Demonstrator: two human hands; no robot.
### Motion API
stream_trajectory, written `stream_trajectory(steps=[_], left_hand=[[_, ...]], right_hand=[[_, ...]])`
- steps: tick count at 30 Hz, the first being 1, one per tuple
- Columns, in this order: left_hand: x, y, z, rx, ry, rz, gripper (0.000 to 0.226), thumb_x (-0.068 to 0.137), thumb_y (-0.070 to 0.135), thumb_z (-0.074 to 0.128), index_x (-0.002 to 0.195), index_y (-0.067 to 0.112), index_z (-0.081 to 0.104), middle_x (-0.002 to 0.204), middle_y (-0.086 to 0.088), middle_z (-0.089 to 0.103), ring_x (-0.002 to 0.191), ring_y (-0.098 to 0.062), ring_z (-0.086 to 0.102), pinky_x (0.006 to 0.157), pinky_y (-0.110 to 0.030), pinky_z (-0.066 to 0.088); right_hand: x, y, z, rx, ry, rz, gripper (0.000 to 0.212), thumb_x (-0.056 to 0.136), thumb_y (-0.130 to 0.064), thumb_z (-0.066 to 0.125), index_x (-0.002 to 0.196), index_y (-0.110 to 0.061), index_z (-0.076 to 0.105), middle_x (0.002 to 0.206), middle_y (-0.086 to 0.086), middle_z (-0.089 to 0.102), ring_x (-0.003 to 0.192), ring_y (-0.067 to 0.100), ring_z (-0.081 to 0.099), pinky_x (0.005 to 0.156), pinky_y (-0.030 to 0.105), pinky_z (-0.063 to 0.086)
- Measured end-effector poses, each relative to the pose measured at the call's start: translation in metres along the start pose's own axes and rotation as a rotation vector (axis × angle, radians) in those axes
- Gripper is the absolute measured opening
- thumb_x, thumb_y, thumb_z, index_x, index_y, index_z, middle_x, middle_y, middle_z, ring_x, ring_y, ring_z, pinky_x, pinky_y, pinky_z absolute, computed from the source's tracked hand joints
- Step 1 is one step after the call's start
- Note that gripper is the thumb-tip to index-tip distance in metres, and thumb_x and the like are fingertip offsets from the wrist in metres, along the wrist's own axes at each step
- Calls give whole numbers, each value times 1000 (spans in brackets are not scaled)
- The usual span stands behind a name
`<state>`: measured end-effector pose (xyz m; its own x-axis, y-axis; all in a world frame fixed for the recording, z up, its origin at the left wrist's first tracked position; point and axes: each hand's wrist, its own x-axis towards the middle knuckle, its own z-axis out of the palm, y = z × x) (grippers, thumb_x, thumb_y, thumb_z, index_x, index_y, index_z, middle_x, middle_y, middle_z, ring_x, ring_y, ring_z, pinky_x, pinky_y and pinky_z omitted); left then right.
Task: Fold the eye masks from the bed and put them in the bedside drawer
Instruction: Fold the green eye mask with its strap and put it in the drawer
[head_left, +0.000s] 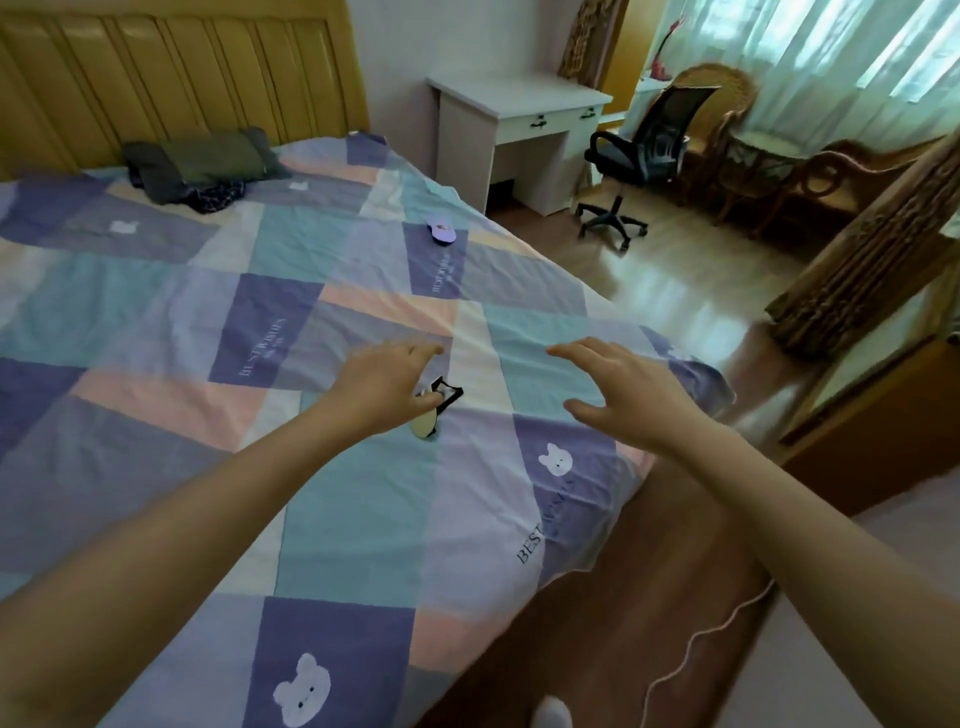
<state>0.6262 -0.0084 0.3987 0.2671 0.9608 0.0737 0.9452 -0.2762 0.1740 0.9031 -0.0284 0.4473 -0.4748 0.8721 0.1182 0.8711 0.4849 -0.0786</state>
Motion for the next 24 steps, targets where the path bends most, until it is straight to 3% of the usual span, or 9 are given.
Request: stream_trajectory(steps=[7, 14, 20, 24], left_hand=[[69, 3, 69, -7, -25, -210, 57, 88, 46, 54, 139, 27, 39, 141, 1, 48, 125, -22, 48, 92, -35, 42], [126, -45, 149, -51, -132, -414, 61, 86, 42, 58, 140, 26, 36, 143, 4, 45, 127, -20, 45, 94, -34, 39], [191, -103, 229, -40, -235, -464, 54, 87, 32, 58, 136, 24, 38, 138, 1, 49, 124, -23, 47, 91, -36, 38], [229, -144, 292, -31, -283, -416, 61, 84, 27, 65, 138, 24, 37, 141, 2, 46, 125, -23, 46, 89, -35, 38]], right_hand=[[94, 80, 60, 48, -147, -165, 58, 86, -31, 61, 140, -29, 39, 138, -4, 48, 123, 21, 48, 92, 39, 46], [205, 96, 161, 70, -332, -352, 56, 87, -28, 57, 140, -30, 38, 139, -5, 47, 123, 22, 47, 92, 38, 44], [289, 98, 270, 53, -410, -488, 52, 87, -28, 54, 137, -28, 39, 134, -5, 49, 117, 22, 51, 83, 34, 46], [327, 106, 350, 57, -426, -498, 51, 87, -34, 53, 136, -30, 39, 134, -6, 49, 115, 21, 53, 81, 36, 46]])
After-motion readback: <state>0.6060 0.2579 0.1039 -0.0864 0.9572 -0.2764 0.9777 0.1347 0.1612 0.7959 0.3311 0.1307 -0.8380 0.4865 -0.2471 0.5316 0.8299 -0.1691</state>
